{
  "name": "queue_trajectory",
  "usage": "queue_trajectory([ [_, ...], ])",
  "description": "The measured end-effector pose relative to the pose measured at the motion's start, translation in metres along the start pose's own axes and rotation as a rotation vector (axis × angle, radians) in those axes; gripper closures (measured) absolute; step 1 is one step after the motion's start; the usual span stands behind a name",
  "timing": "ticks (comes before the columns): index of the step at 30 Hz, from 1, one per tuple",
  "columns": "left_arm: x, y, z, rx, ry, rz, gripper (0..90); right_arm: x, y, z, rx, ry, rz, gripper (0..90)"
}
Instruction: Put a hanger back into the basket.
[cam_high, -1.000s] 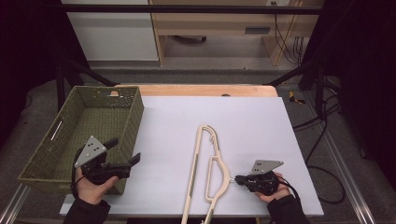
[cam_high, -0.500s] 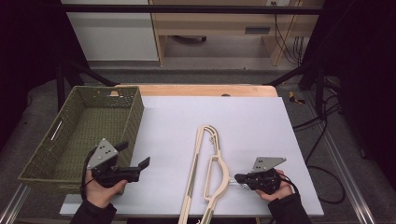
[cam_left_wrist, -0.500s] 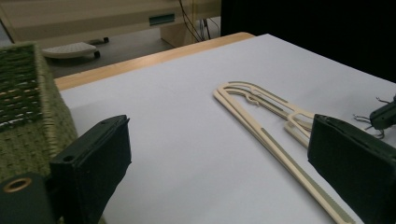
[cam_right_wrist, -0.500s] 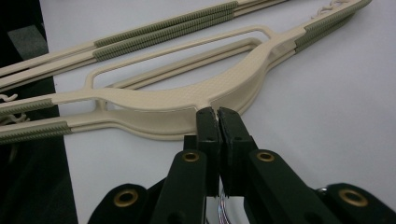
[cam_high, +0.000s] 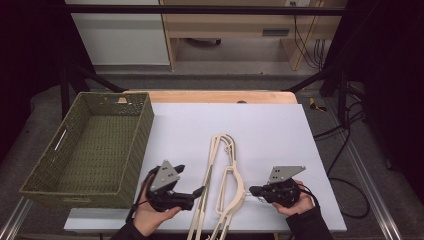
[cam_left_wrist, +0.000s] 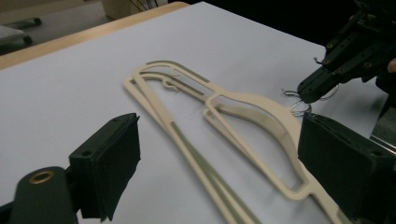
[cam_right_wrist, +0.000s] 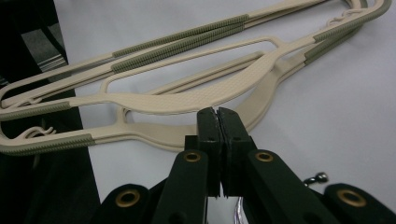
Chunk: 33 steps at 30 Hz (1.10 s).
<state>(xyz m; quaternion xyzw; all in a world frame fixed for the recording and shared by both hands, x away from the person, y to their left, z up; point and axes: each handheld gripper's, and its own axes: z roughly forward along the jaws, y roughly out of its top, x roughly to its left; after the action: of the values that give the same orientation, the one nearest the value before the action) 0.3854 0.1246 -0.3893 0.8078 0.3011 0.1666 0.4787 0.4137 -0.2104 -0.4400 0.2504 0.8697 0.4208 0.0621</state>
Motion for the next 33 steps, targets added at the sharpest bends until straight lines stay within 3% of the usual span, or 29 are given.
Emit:
queue_trajectory([
  [10,-0.038,0.003,0.047,0.081,-0.072,0.044,20.3,0.002,0.002,0.0,0.01,0.001,0.004,89.0],
  [15,-0.049,-0.001,0.069,0.151,-0.088,0.063,26.2,0.004,0.004,-0.001,0.017,0.0,0.01,89.1],
  [20,-0.059,-0.006,0.084,0.191,-0.103,0.085,36.5,0.004,0.005,0.0,0.017,-0.003,-0.002,89.1],
  [26,-0.067,-0.01,0.099,0.256,-0.102,0.112,41.5,0.006,0.006,0.0,0.027,-0.001,0.003,89.1],
  [31,-0.073,-0.015,0.11,0.305,-0.095,0.127,48.9,0.007,0.007,-0.001,0.037,-0.006,0.007,89.1],
  [33,-0.074,-0.016,0.112,0.316,-0.097,0.111,53.9,0.007,0.007,0.0,0.033,-0.006,0.0,89.1],
])
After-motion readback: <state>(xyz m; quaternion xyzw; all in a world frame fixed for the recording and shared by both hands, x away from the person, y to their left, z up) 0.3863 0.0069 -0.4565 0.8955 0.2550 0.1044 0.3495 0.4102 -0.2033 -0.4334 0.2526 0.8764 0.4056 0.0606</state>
